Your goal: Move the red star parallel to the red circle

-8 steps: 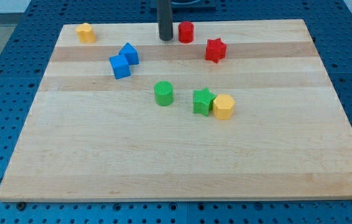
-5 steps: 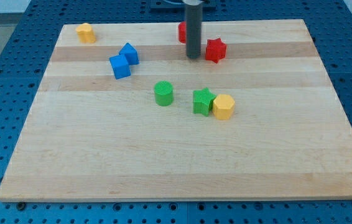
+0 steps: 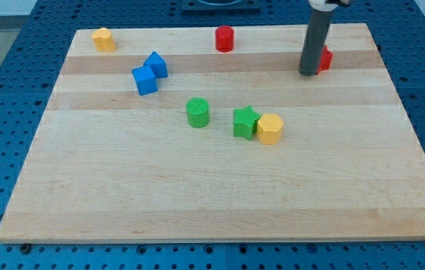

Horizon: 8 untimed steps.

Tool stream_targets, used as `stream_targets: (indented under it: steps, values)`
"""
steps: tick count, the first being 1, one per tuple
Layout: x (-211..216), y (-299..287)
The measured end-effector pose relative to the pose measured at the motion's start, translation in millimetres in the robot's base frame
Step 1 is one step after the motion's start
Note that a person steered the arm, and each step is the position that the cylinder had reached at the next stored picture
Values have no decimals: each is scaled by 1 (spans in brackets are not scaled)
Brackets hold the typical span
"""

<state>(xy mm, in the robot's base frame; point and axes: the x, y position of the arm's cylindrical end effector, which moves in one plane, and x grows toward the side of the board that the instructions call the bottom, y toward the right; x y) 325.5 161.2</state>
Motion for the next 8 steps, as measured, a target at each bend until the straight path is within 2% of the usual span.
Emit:
stream_targets:
  steps: [2, 4, 5, 7, 8]
  values:
    - [-13, 40]
    - [-31, 40]
    - [-30, 40]
    - [-12, -4]
    - [-29, -4]
